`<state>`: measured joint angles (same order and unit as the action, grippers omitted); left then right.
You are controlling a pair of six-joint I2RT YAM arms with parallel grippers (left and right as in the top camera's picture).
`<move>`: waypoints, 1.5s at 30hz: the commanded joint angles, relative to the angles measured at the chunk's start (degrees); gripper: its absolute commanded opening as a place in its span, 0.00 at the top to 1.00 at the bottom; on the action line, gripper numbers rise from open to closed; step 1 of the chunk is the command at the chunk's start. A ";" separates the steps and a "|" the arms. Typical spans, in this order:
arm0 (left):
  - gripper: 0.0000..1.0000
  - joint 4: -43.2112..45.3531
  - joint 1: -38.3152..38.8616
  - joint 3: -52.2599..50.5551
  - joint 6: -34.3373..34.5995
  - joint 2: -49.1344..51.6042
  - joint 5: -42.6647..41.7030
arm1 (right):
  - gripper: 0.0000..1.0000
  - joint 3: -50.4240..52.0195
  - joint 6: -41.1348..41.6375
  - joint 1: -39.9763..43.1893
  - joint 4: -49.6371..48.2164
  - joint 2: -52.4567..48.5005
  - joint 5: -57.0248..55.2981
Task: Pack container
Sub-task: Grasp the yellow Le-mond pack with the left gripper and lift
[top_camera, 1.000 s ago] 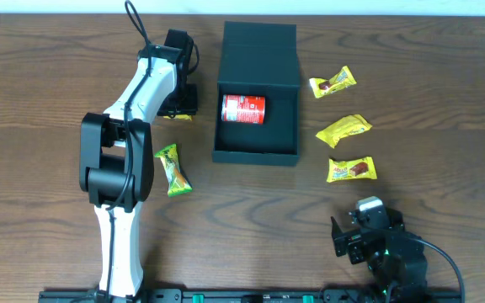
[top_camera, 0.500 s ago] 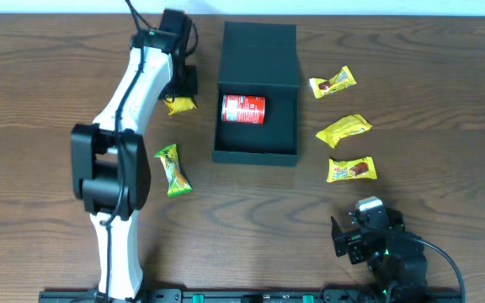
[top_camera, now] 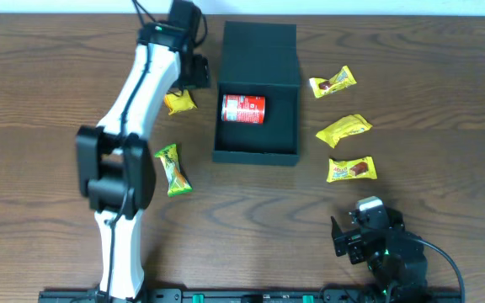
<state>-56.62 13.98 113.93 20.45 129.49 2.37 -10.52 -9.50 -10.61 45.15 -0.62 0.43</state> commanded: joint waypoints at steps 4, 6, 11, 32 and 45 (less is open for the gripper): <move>0.21 -0.37 -0.74 -0.26 6.97 4.35 -0.26 | 0.01 0.46 -0.44 0.52 0.09 0.28 -0.20; 0.21 -0.39 -0.98 -0.31 7.02 4.66 0.33 | 0.01 0.46 -0.44 0.52 0.09 0.28 -0.20; 0.19 -0.39 -1.99 -0.31 7.04 4.90 1.68 | 0.01 0.46 -0.44 0.52 0.09 0.28 -0.20; 0.17 2.69 -3.61 -3.23 6.34 5.81 -3.54 | 0.01 0.46 -0.44 0.52 0.09 0.28 -0.20; 0.20 2.08 -3.69 -3.26 6.38 8.41 -5.01 | 0.01 0.46 -0.44 0.52 0.09 0.28 -0.20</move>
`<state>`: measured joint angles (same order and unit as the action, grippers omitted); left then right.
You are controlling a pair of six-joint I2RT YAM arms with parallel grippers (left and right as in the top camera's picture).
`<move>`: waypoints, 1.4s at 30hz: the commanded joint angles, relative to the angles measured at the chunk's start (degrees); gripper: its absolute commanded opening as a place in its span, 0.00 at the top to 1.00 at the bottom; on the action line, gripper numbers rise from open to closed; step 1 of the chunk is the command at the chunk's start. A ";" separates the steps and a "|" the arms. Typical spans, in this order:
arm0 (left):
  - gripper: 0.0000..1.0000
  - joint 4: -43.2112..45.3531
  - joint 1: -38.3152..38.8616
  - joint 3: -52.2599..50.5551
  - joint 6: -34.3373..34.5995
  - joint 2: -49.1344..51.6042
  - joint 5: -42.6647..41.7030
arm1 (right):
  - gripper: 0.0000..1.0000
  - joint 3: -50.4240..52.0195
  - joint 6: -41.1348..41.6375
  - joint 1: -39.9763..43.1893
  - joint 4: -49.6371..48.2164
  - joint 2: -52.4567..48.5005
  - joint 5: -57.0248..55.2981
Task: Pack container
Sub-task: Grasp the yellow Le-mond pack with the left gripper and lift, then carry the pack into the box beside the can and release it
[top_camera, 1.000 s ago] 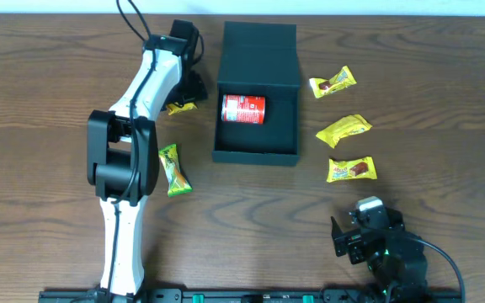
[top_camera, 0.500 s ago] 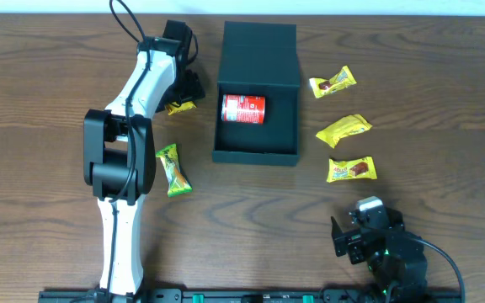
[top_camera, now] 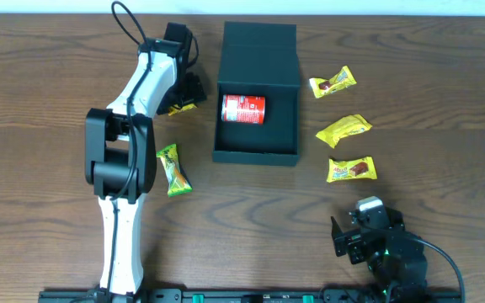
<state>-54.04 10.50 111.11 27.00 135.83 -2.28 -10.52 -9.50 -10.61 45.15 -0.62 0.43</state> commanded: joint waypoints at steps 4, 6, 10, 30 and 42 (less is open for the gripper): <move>0.23 -0.52 -0.26 -0.44 -0.20 2.08 -0.31 | 0.01 0.46 -0.44 0.52 0.09 0.28 -0.20; 0.27 -0.68 -0.33 -0.44 -0.20 2.08 -0.31 | 0.01 0.46 -0.44 0.52 0.09 0.28 -0.20; 0.39 -0.74 -0.37 -0.44 -0.20 2.08 -0.28 | 0.01 0.46 -0.44 0.52 0.09 0.28 -0.20; 0.54 -11.41 -0.15 16.68 -4.57 1.95 2.23 | 0.01 0.46 -0.44 0.52 0.09 0.28 -0.20; 0.54 -19.74 8.13 36.20 -10.78 1.95 2.58 | 0.01 0.46 -0.44 0.52 0.09 0.28 -0.20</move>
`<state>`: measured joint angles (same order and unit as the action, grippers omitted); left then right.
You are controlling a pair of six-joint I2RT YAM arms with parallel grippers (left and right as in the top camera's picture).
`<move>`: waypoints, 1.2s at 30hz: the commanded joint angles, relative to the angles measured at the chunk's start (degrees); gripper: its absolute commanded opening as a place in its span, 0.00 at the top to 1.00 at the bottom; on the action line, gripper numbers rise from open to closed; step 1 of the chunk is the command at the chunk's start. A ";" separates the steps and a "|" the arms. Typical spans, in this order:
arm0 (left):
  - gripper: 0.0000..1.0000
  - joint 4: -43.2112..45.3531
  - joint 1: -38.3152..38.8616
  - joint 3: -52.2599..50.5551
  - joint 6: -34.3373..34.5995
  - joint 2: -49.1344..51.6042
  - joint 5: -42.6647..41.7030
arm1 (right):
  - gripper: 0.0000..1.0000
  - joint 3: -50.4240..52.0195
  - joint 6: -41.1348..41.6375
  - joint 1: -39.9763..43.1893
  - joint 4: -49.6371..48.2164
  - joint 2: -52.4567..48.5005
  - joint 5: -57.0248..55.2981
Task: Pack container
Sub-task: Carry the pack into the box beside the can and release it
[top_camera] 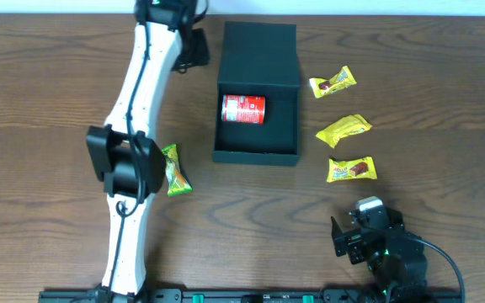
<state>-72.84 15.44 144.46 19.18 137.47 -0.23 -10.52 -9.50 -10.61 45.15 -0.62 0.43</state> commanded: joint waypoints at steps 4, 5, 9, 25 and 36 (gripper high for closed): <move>0.55 -3.13 8.24 3.13 -2.93 0.31 -1.70 | 0.01 0.46 -0.44 0.52 0.09 0.28 -0.20; 0.55 -3.76 9.35 3.13 -2.91 0.31 -2.19 | 0.01 0.46 -0.44 0.52 0.09 0.28 -0.20; 0.55 -5.86 13.68 3.13 -2.25 0.31 -3.04 | 0.01 0.46 -0.44 0.52 0.09 0.28 -0.20; 0.53 -6.95 19.67 1.84 3.63 1.75 -9.53 | 0.01 0.46 -0.44 0.52 0.09 0.28 -0.20; 0.57 -4.72 20.37 1.84 7.67 5.46 -4.63 | 0.01 0.46 -0.44 0.52 0.09 0.28 -0.20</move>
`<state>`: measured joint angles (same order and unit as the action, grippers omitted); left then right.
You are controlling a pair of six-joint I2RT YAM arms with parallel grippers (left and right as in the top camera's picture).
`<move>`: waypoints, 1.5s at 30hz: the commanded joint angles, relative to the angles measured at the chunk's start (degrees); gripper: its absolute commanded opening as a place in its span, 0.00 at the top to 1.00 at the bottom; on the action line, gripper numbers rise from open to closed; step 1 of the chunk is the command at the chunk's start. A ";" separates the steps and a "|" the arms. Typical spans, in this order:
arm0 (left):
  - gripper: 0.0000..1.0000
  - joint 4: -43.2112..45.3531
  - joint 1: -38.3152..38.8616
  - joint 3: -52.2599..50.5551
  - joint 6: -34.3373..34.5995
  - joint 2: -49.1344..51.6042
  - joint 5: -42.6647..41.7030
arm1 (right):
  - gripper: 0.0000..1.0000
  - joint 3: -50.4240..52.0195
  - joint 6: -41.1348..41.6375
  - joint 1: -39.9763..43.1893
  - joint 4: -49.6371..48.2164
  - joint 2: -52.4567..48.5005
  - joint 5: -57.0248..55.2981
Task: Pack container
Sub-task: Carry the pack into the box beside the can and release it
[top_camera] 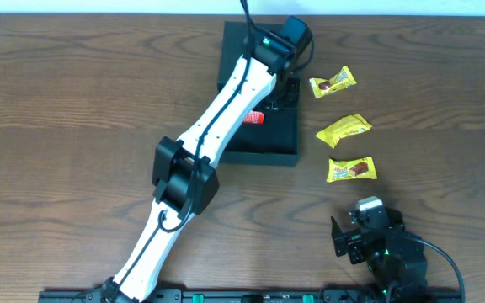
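The black open box [286,145] lies at the table's middle back, its lid [260,38] folded away behind. A red can [257,119] lies inside, mostly covered by my left arm. The left gripper [286,91] hangs over the right side of the box's inside; its fingers are hidden under the wrist, and no snack shows in them. Right of the box lie three yellow snack packs [333,82] [343,129] [351,169]. My right gripper [343,236] rests folded at the front right, holding nothing.
My left arm's white links run diagonally from the front left to the box, with the elbow [183,175] over the table left of the box. The right arm's base [394,257] sits at the front edge.
My left gripper has moved from the back of the table left of the lid to over the right side of the box. The elbow now covers the spot of the green-yellow pack.
My left gripper was behind a yellow pack lying left of the box, then down on that pack. Later the pack was gone from its spot with the gripper raised near the lid. Now the gripper hangs over the box. The right arm has stayed still.
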<state>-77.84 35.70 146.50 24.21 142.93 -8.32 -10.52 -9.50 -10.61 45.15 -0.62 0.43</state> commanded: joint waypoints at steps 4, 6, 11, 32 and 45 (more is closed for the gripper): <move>0.59 1.40 0.13 -0.20 5.01 0.15 3.13 | 0.01 0.46 -0.44 0.52 0.09 0.28 -0.20; 0.59 1.73 0.26 -0.20 5.73 0.20 2.73 | 0.01 0.46 -0.44 0.52 0.09 0.28 -0.20; 0.58 2.12 0.79 -0.20 6.29 0.22 2.80 | 0.01 0.46 -0.44 0.52 0.09 0.28 -0.20; 0.54 5.11 1.20 -5.46 7.06 0.22 3.10 | 0.01 0.46 -0.44 0.52 0.07 0.28 -0.20; 0.27 6.32 1.22 -5.55 5.53 0.22 2.34 | 0.01 0.46 -0.44 0.52 0.09 0.28 -0.20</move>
<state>-71.50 36.80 141.05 30.17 143.17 -6.02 -10.52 -9.50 -10.61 45.15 -0.62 0.43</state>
